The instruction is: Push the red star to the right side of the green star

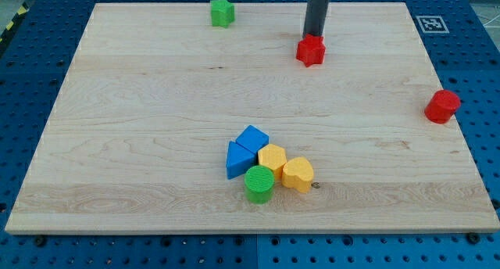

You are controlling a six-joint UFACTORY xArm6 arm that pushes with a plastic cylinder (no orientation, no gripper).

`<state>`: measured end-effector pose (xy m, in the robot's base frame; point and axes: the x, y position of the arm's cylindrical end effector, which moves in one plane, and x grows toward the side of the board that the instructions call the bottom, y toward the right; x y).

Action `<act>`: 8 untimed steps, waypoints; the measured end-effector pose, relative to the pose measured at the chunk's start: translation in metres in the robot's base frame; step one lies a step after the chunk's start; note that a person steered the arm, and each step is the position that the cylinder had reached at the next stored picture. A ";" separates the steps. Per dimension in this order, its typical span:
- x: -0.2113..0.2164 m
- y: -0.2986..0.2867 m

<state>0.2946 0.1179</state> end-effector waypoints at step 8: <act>0.015 -0.035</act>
<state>0.3098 0.0825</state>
